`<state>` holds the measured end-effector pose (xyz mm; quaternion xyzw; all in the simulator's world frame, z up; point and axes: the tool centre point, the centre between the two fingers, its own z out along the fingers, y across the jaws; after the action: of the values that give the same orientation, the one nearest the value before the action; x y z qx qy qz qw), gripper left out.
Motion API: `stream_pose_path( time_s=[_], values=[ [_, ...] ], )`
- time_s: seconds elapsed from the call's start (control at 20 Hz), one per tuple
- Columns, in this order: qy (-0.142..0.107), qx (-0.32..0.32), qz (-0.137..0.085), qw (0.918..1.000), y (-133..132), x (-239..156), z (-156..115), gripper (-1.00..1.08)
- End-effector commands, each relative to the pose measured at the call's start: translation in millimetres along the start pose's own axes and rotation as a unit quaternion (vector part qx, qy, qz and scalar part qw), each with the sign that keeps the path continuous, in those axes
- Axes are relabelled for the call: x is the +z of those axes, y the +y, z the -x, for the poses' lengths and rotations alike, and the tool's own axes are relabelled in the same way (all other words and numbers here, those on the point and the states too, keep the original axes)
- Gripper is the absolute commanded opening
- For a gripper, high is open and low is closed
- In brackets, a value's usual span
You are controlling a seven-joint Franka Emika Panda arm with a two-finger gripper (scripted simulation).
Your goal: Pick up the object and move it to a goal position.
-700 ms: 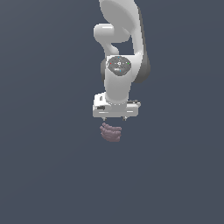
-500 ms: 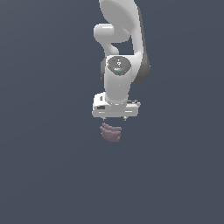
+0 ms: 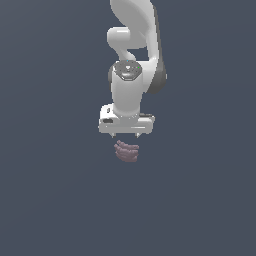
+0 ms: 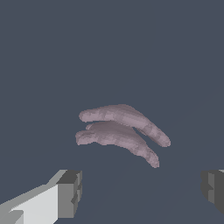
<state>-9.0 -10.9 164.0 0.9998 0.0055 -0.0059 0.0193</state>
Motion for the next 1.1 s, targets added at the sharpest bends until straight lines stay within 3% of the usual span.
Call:
stream_pose_path(
  time_s=[0.0,0.5,1.05],
  values=[
    [0.000,0.000,0.000,1.0000,-0.6,0.0,0.1,1.00],
    [0.000,-0.017,0.000,0.9999,-0.6,0.9,-0.6,1.00],
    [0.000,-0.105,-0.001,0.9945,-1.0,5.3,-4.0,1.00]
  ],
)
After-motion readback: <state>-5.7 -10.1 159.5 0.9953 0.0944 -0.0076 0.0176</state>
